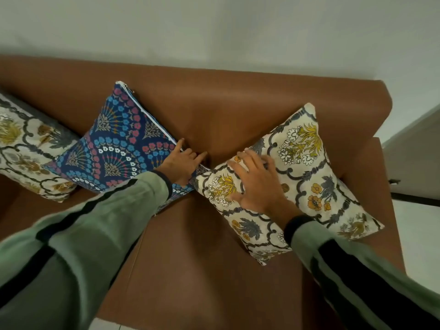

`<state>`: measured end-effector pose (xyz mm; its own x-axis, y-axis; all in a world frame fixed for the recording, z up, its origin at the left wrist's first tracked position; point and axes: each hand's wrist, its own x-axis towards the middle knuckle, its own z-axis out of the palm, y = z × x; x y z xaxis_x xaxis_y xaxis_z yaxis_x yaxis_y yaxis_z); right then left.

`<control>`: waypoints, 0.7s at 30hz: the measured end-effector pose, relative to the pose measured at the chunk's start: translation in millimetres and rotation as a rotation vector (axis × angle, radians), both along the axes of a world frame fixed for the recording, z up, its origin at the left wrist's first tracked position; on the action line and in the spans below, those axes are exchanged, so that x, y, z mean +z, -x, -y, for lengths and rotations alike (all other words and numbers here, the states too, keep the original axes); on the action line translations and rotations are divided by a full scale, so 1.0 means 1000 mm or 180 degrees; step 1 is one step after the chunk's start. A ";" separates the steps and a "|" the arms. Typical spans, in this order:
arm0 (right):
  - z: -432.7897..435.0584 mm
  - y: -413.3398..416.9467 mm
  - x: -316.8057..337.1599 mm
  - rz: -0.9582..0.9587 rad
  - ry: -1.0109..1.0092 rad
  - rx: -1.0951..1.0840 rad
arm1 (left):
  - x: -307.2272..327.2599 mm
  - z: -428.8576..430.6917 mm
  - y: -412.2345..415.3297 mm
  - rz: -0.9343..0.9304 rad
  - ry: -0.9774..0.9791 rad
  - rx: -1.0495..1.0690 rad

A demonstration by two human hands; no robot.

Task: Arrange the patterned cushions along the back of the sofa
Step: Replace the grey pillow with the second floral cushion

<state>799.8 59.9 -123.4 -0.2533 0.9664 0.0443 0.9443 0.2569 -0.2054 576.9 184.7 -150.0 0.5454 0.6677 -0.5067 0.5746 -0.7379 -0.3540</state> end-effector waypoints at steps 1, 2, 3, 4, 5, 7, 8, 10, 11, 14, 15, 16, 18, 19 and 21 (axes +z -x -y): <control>-0.002 -0.001 -0.012 0.0317 0.0195 0.0003 | 0.000 0.001 0.005 -0.0028 -0.0053 -0.0026; -0.001 -0.007 -0.024 0.0507 0.0283 -0.0036 | 0.001 0.003 0.011 -0.0018 -0.0078 -0.0043; 0.001 -0.014 -0.034 0.0608 0.0319 -0.0086 | 0.003 0.004 0.017 0.0025 -0.0081 -0.0043; 0.002 -0.018 -0.041 0.0653 0.0300 -0.0097 | 0.006 0.005 0.026 0.0113 -0.0079 -0.0039; 0.003 -0.020 -0.044 0.0678 0.0269 -0.0091 | 0.010 0.006 0.034 0.0225 -0.0074 -0.0048; 0.002 -0.022 -0.045 0.0695 0.0248 -0.0083 | 0.016 0.008 0.050 0.0445 -0.0029 -0.0069; 0.001 -0.021 -0.045 0.0687 0.0239 -0.0089 | 0.018 0.008 0.057 0.0539 0.0032 -0.0076; -0.001 -0.016 -0.043 0.0720 0.0256 -0.0137 | 0.019 0.011 0.067 0.0734 0.0138 -0.0124; -0.002 -0.014 -0.042 0.0735 0.0264 -0.0177 | 0.018 0.013 0.067 0.0814 0.0153 -0.0172; -0.002 -0.010 -0.042 0.0775 0.0206 -0.0223 | 0.006 0.019 0.050 0.0929 0.0109 -0.0263; -0.003 -0.009 -0.042 0.0799 0.0181 -0.0218 | 0.000 0.020 0.044 0.0935 0.0086 -0.0258; -0.002 -0.010 -0.043 0.0812 0.0139 -0.0217 | -0.005 0.022 0.038 0.0910 0.0055 -0.0250; -0.001 -0.009 -0.042 0.0807 0.0073 -0.0241 | -0.011 0.025 0.031 0.0870 -0.0054 -0.0202; -0.001 -0.007 -0.041 0.0803 0.0076 -0.0266 | -0.012 0.029 0.030 0.0861 -0.0120 -0.0157; 0.000 0.004 -0.038 0.0717 -0.0003 -0.0322 | -0.013 0.041 0.036 0.0914 -0.0302 -0.0017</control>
<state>795.5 59.7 -161.5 -0.1589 0.9873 -0.0014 0.9872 0.1589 0.0133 540.9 144.1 -162.7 0.6610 0.7013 -0.2668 0.6573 -0.7127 -0.2451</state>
